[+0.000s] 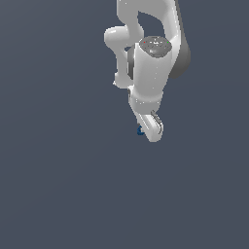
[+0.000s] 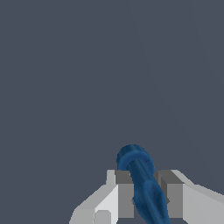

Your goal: Pick up the object and move it to a goal position.

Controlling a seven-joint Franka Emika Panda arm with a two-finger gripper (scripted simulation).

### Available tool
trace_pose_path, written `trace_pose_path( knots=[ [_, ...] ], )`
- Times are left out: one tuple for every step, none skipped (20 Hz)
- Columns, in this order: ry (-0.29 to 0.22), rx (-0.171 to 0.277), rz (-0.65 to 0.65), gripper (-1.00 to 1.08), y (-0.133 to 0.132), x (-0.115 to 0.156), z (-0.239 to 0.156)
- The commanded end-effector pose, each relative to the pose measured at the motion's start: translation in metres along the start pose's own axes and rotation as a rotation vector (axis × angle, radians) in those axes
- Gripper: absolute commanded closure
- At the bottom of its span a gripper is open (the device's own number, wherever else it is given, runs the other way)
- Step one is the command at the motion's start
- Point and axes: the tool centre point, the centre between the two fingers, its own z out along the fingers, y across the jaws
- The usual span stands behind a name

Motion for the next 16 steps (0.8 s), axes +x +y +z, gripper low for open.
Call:
trace_pose_path(
  knots=[
    [0.000, 0.000, 0.000, 1.08, 0.004, 0.004, -0.031],
    [0.001, -0.001, 0.001, 1.08, 0.005, 0.006, -0.043],
    [0.001, -0.001, 0.001, 1.08, 0.006, 0.008, -0.054],
    [0.001, -0.001, 0.001, 1.08, 0.007, 0.009, -0.065],
    [0.001, -0.001, 0.001, 1.08, 0.007, 0.011, -0.076],
    [0.001, -0.001, 0.001, 1.08, 0.008, 0.012, -0.087],
    [0.001, -0.001, 0.001, 1.08, 0.009, 0.014, -0.096],
    [0.001, -0.001, 0.001, 1.08, 0.009, 0.015, -0.106],
    [0.001, -0.001, 0.001, 1.08, 0.010, 0.016, -0.114],
    [0.001, 0.000, 0.000, 1.08, 0.010, 0.017, -0.122],
    [0.001, 0.000, 0.000, 1.08, 0.011, 0.018, -0.129],
    [0.001, 0.000, 0.000, 1.08, 0.011, 0.019, -0.136],
    [0.001, 0.000, -0.001, 1.08, 0.011, 0.019, -0.142],
    [0.001, 0.000, -0.001, 1.08, 0.011, 0.020, -0.148],
    [0.001, 0.000, -0.001, 1.08, 0.011, 0.021, -0.153],
    [0.001, 0.000, -0.001, 1.08, 0.011, 0.022, -0.157]
  ],
)
